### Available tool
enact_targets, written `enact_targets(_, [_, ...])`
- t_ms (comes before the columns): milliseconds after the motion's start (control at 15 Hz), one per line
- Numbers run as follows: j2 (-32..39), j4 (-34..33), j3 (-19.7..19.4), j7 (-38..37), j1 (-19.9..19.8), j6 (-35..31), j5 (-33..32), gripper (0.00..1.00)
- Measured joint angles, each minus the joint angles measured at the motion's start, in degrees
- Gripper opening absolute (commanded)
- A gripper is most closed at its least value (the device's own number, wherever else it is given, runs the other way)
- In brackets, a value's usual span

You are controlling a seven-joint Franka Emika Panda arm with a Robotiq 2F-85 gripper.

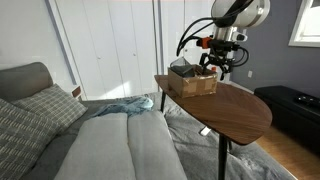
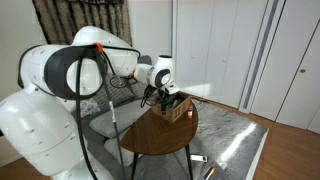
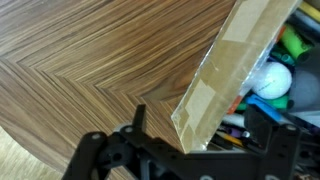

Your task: Slide the cardboard box to the right, remove the desktop pen and pencil basket from the cardboard basket and place it on the table

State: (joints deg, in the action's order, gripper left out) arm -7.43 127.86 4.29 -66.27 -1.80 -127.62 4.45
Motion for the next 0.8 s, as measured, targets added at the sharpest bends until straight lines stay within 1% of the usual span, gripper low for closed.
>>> enact_targets(267, [2.7, 0.0, 0.0, 0.4, 1.4, 0.0, 0.2, 1.00])
enact_targets(467, [3.2, 0.2, 0.1, 1.8, 2.8, 1.1, 0.2, 1.00])
enact_targets(600, [2.4, 0.5, 0.4, 2.9, 3.6, 3.6, 0.0, 1.00])
enact_targets(800, [-0.3, 2.0, 1.2, 3.5, 4.3, 9.2, -1.2, 1.00])
